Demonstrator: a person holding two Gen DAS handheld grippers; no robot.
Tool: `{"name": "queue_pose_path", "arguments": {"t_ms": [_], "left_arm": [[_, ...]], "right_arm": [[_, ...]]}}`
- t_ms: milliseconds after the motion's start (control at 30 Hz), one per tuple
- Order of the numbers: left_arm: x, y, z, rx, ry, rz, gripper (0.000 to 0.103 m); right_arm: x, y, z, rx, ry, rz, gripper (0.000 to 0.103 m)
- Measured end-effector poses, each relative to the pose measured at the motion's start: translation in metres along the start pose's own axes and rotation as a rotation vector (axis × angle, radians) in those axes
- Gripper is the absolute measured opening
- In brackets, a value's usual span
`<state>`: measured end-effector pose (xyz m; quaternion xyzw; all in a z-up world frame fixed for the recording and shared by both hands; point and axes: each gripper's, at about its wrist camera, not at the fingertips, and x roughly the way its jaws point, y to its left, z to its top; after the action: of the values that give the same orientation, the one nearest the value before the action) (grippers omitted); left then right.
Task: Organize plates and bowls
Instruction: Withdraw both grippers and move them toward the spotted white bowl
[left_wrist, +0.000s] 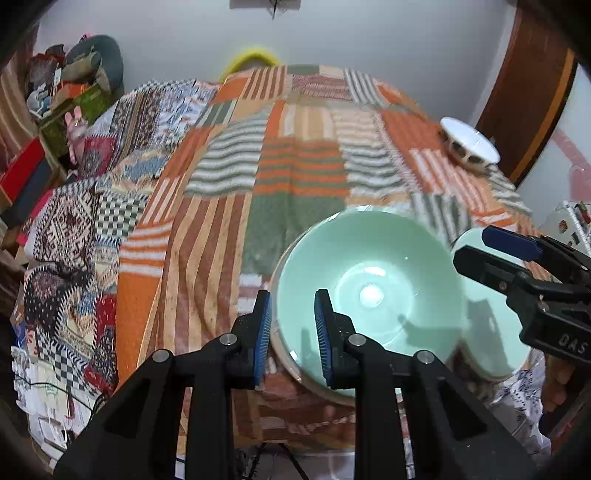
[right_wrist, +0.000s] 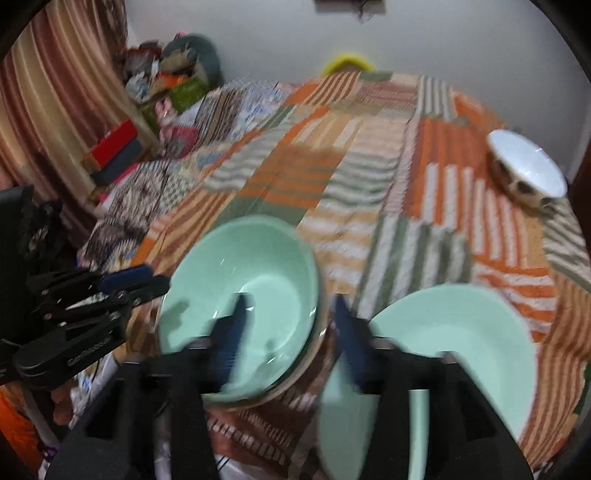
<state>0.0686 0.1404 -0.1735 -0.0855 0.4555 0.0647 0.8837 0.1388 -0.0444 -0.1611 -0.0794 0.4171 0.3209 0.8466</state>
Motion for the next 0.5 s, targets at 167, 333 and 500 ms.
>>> {"name": "queue_pose_path", "arguments": {"t_ms": [167,333,500], "left_arm": [[-0.024,-0.022,0.018,0.037,-0.088,-0.016,0.033],[-0.039,-0.048,0.037,0.072,-0.163,-0.042,0.052],[-0.038,-0.075,0.058,0.111,-0.187,-0.075,0.060]], "right_arm": [[-0.019,-0.017,0.008,0.018,-0.049,-0.014,0.062],[-0.038,-0.049,0.016,0.067,-0.089,-0.045,0.062],[-0.055,-0.088,0.023,0.108,-0.126,-0.106,0.062]]}}
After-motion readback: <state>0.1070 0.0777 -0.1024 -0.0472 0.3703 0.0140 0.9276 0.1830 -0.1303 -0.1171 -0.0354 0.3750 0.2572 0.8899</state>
